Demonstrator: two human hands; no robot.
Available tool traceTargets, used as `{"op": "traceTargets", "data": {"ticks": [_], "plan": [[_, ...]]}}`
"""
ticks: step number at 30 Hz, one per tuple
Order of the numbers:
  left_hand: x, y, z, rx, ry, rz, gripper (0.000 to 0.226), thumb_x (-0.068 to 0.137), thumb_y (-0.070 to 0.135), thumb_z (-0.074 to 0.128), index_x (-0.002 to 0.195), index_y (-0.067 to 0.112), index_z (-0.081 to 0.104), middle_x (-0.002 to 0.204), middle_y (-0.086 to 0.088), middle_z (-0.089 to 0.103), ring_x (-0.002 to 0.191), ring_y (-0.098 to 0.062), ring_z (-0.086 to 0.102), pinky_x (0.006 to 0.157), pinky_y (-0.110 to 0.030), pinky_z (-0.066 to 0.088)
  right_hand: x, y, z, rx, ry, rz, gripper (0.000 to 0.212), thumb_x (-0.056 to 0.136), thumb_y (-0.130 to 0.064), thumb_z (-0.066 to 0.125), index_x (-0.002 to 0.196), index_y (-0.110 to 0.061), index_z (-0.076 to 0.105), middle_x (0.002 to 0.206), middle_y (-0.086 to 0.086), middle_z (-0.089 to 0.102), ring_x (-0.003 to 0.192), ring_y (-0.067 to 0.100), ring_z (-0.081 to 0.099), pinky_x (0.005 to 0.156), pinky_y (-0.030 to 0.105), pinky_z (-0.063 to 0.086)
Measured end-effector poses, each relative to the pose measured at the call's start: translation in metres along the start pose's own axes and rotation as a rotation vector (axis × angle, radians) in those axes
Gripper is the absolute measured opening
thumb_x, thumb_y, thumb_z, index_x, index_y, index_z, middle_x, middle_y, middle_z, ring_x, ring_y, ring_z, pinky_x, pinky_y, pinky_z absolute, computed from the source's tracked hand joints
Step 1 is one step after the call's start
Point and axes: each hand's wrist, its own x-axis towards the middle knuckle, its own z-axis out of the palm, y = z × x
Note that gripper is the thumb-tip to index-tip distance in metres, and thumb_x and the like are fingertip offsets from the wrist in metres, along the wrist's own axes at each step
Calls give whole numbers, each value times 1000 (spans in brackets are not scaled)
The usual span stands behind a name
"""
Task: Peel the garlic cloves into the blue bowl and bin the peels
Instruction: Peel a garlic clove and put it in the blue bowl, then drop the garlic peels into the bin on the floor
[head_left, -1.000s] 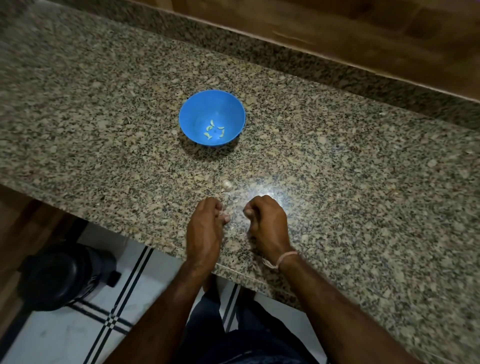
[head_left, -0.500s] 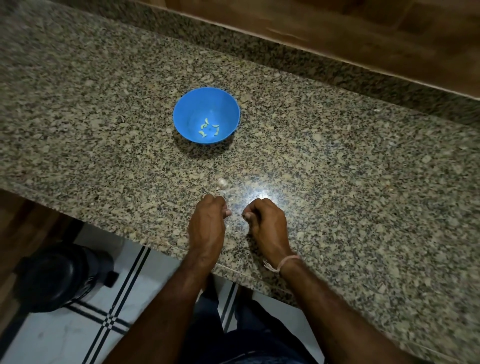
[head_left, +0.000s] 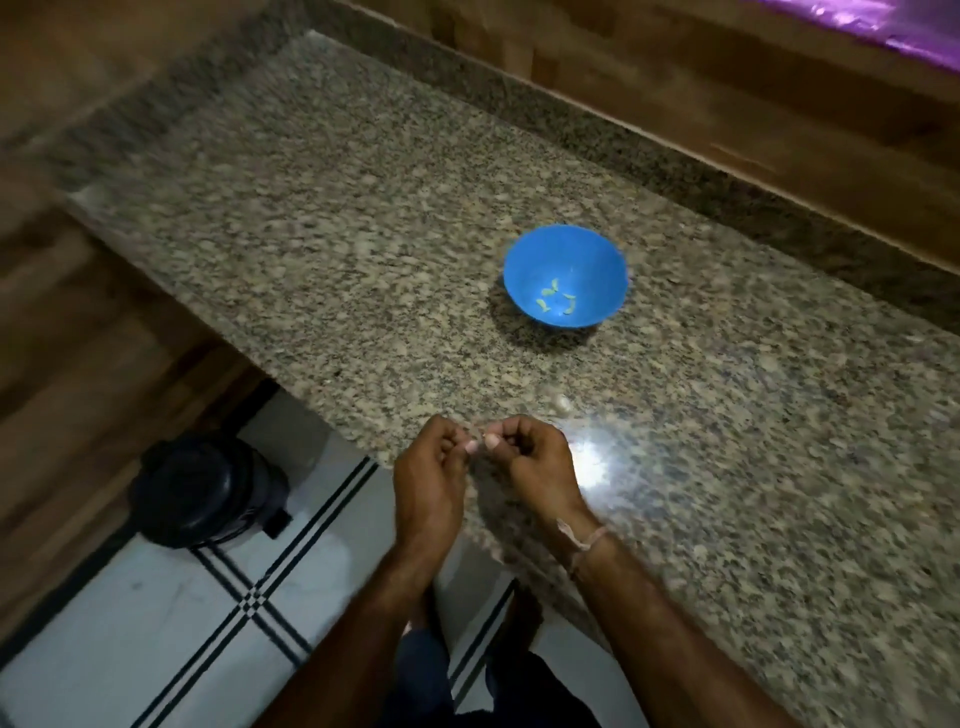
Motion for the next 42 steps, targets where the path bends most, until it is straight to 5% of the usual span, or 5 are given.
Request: {"op": "traceTargets", "data": {"ticks": [6, 21, 25, 37, 42], "plan": [[10, -66, -102, -131, 241, -140, 16, 99, 16, 67, 86, 23, 60, 74, 2, 65, 70, -18, 63, 65, -40, 52, 6, -19, 127, -5, -252, -20, 10, 99, -10, 68, 92, -6, 75, 87, 22, 75, 75, 34, 67, 71, 40, 54], [-33, -288, -368, -160, 646, -405, 14, 94, 9, 73, 85, 14, 64, 74, 0, 68, 71, -18, 65, 68, -27, 51, -44, 4, 449, -163, -505, 41, 20, 98, -1, 67, 83, -14, 70, 73, -2, 64, 68, 8, 54, 64, 15, 51], [-29, -313, -395, -161, 684, -429, 14, 94, 8, 73, 86, 15, 63, 78, 3, 68, 74, -14, 65, 67, -13, 48, -40, 4, 496, -232, -547, 6, 20, 97, -1, 66, 83, -14, 69, 72, -3, 63, 65, 4, 55, 60, 10, 50], [25, -389, -427, -196, 664, -576, 15, 96, 8, 69, 84, 13, 61, 73, 0, 65, 69, -17, 62, 61, -14, 47, 27, 51, 597, -357, -581, 58, 7, 96, 1, 67, 93, 4, 72, 82, 5, 67, 73, 9, 59, 63, 11, 53], [80, -469, -398, -230, 599, -740, 21, 93, 6, 70, 78, 17, 60, 74, -2, 67, 68, -21, 65, 59, -17, 49, 88, 132, 635, -397, -519, 199, 28, 94, 5, 68, 75, -15, 72, 75, 1, 69, 72, 15, 61, 65, 19, 55]]}}
